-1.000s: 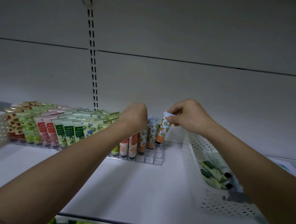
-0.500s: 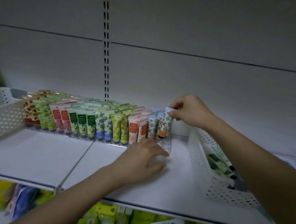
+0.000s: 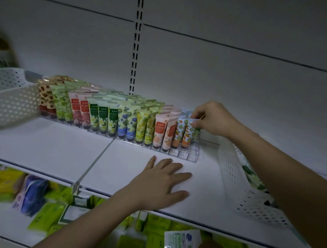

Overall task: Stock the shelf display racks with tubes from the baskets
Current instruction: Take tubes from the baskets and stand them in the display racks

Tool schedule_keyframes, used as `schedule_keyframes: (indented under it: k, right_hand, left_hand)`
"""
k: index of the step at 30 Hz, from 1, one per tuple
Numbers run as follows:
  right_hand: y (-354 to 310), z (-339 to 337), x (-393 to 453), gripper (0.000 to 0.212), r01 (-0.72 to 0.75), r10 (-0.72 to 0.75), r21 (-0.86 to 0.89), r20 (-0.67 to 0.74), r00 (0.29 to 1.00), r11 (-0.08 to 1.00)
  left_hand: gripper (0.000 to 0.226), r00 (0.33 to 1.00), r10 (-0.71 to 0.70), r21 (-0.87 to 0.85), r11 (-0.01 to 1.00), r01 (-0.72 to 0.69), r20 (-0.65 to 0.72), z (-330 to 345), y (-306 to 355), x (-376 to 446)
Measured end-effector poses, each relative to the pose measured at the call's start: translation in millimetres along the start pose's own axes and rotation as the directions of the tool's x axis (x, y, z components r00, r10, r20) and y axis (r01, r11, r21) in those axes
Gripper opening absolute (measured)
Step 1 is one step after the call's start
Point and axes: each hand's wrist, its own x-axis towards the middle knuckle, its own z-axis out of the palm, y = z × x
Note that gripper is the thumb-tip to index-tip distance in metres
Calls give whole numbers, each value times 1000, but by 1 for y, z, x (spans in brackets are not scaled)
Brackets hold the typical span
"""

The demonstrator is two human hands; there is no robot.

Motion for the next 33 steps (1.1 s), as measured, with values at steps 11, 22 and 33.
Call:
schedule_keyframes:
  k: [11,22,33]
  right_hand:
    - [6,20,6,15,4,-2,78,-30,1000,997]
    - [24,-10,-25,40,-89,116,220,-111,987,971]
    - [69,-94,-114,8,-234,269,295,-82,960,926]
  left_hand:
    - [64,1000,-4,-24,1000,4,-12,1,-2,2]
    - [48,995,-20,-165,986,4,-98,-17,6,3]
    - [16,880,37,-392,886,-248,-474,-89,85,76]
